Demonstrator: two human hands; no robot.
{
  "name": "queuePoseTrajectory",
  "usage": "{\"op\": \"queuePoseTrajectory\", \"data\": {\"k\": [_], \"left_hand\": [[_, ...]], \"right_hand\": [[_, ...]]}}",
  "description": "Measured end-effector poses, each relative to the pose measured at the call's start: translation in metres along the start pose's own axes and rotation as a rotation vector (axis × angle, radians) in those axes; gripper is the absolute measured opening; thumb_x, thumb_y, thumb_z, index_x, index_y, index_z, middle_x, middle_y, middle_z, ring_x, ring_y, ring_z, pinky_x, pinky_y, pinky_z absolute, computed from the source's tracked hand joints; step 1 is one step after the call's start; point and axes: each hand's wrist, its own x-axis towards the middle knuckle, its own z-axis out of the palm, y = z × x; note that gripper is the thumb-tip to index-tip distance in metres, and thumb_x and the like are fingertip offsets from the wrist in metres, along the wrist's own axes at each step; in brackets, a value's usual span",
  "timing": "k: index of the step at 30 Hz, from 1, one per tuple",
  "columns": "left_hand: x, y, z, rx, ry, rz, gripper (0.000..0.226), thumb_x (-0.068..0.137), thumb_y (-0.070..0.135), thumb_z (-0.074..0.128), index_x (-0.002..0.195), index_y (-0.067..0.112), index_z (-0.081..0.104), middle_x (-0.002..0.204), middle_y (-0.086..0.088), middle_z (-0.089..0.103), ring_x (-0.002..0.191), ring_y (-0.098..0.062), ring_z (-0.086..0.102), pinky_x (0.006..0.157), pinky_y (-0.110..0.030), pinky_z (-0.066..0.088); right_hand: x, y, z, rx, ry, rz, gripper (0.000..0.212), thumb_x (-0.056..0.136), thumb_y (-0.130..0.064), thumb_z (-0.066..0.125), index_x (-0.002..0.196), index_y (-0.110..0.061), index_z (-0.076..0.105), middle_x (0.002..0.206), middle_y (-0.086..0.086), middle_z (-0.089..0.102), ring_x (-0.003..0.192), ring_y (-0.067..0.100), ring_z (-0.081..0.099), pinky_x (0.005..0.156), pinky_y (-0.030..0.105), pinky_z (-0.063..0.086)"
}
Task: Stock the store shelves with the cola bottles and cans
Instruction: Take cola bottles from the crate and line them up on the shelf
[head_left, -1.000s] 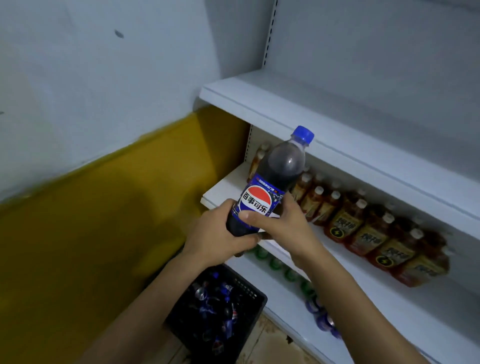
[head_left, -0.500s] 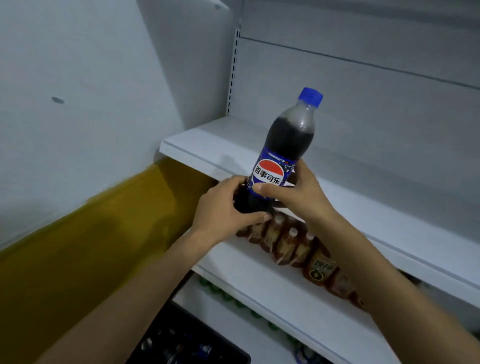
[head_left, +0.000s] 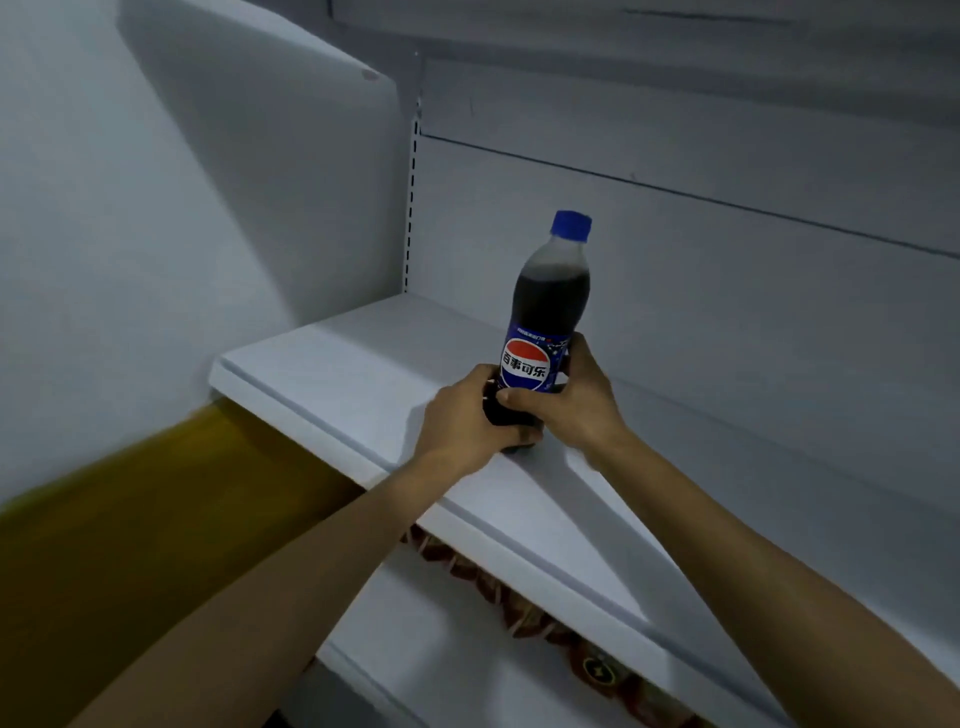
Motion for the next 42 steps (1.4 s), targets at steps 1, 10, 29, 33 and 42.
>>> {"op": "queuePoseTrajectory", "data": {"k": [1, 10, 29, 33, 42], "left_hand": [[0.008, 0.001, 0.005, 0.005, -0.005, -0.001, 0.075, 0.064, 0.038, 0.085, 0.128, 0.020, 0.049, 0.119, 0.000, 0.065, 0.093, -0.012, 0.060, 0.077, -0.022, 0.050], [0.080, 0.009, 0.045, 0.172, -0.007, -0.120, 0.075, 0.070, 0.040, 0.079, 0.133, 0.022, 0.041, 0.120, -0.003, 0.062, 0.104, -0.024, 0.061, 0.086, -0.033, 0.050], [0.114, 0.011, 0.083, -0.061, -0.073, -0.086, 0.082, 0.076, 0.021, 0.078, 0.143, 0.019, 0.030, 0.136, -0.004, 0.051, 0.119, -0.019, 0.051, 0.088, -0.019, 0.037], [0.124, 0.014, 0.078, 0.014, -0.104, -0.111, 0.090, 0.082, 0.023, 0.073, 0.150, 0.014, 0.014, 0.146, -0.011, 0.041, 0.129, -0.025, 0.045, 0.098, -0.025, 0.036], [0.086, 0.009, 0.019, 0.151, -0.250, 0.048, 0.083, 0.082, 0.035, 0.072, 0.149, 0.024, 0.024, 0.147, -0.002, 0.041, 0.127, -0.018, 0.045, 0.104, -0.029, 0.038]], "right_hand": [[0.010, 0.007, -0.002, 0.004, -0.005, 0.002, 0.084, 0.066, -0.019, 0.086, 0.135, -0.020, 0.039, 0.119, -0.004, 0.058, 0.104, 0.016, 0.059, 0.092, 0.035, 0.052], [0.091, 0.042, -0.019, 0.038, -0.018, 0.025, 0.080, 0.066, -0.009, 0.085, 0.133, -0.015, 0.041, 0.111, -0.004, 0.058, 0.101, 0.018, 0.059, 0.088, 0.034, 0.051], [0.151, 0.074, -0.019, 0.059, 0.248, 0.037, 0.080, 0.065, -0.006, 0.086, 0.132, -0.007, 0.043, 0.125, 0.014, 0.059, 0.110, 0.029, 0.060, 0.093, 0.042, 0.052], [0.154, 0.079, -0.016, 0.017, 0.271, 0.012, 0.081, 0.061, -0.011, 0.089, 0.129, -0.009, 0.045, 0.120, 0.011, 0.061, 0.104, 0.027, 0.062, 0.082, 0.033, 0.052], [0.096, 0.071, 0.004, 0.151, 0.492, 0.176, 0.069, 0.074, -0.037, 0.081, 0.125, -0.009, 0.043, 0.109, 0.012, 0.059, 0.095, 0.026, 0.062, 0.081, 0.037, 0.054]]}}
